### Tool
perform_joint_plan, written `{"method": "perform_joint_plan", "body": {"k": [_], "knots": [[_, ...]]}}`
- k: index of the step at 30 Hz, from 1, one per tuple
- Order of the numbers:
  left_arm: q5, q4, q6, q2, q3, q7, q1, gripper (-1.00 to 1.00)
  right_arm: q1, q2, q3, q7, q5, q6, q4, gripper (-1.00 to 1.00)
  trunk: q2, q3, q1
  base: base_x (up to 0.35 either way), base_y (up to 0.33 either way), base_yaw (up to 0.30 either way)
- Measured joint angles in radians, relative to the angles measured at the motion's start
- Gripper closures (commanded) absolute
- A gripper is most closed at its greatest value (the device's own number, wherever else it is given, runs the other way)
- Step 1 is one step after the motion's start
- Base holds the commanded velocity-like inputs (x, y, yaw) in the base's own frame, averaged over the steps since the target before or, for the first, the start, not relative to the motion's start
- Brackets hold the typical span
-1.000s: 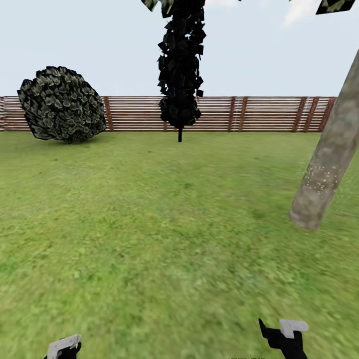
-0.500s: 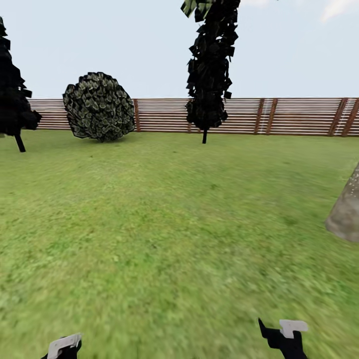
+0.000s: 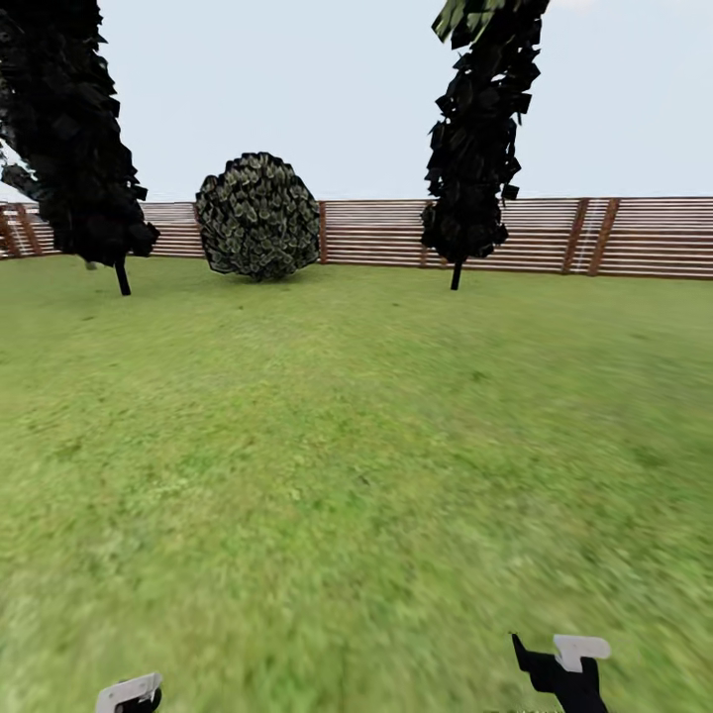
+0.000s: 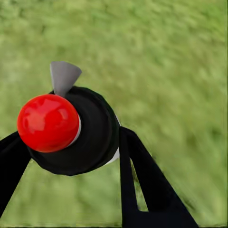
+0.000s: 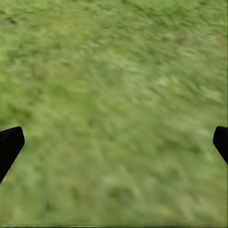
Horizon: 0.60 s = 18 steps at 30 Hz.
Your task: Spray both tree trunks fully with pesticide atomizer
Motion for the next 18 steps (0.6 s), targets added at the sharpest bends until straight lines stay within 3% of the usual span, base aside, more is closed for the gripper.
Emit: {"method": "perform_joint_plan", "body": {"k": [18], "knots": [[-0.001, 0.0, 0.0, 0.0, 0.0, 0.0, 0.0, 1.0, 0.001, 0.004, 0.001, -0.001, 0.0, 0.0, 0.0, -1.0, 0.0, 0.013, 0.0, -0.281, 0.188, 0.263]]}}
